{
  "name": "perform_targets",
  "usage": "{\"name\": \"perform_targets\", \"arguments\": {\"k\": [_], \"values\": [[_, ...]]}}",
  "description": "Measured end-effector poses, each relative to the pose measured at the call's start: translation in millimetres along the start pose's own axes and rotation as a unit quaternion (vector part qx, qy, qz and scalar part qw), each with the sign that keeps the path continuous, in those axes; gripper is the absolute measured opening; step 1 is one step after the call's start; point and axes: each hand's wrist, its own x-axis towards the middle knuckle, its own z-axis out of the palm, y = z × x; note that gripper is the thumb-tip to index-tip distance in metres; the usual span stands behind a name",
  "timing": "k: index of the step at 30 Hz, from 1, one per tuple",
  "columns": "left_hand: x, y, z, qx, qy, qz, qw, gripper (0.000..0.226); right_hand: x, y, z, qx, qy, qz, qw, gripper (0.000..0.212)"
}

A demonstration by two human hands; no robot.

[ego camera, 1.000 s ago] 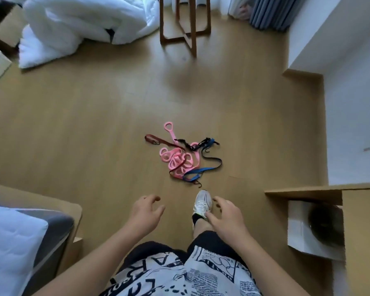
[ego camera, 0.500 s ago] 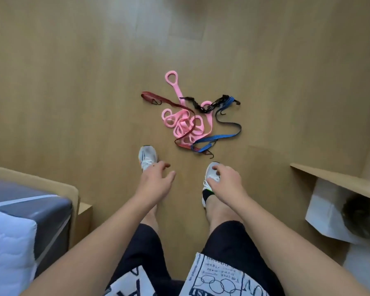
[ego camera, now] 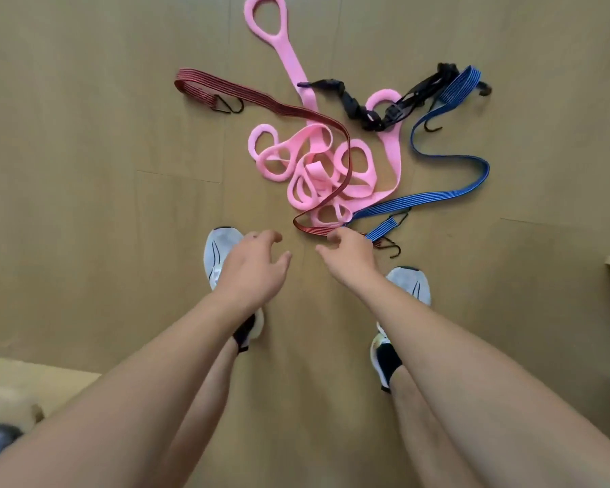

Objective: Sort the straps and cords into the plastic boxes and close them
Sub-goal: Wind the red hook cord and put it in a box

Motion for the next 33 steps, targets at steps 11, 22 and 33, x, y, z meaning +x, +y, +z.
{"name": "perform_targets", "arguments": {"k": [11,22,33], "values": [[50.6,-49.7,17.0,0.017,-0.012,0.034,0.999,0.038,93.6,-31.5,25.4,0.322,0.174,0.142,0.92,0.023],[-41.3,3.9,-28.5,-0.008,-0.042,0.165,0.985,0.074,-100.5,-39.0,-3.7,0.178,0.029,-0.052,0.982,0.022],[-256.7,108.0,-209.1,-0.046,-0.07,0.335,0.939,0.047,-376.4,-112.7,-162.5,0.312,0.087,-0.146,0.935,0.023]]}}
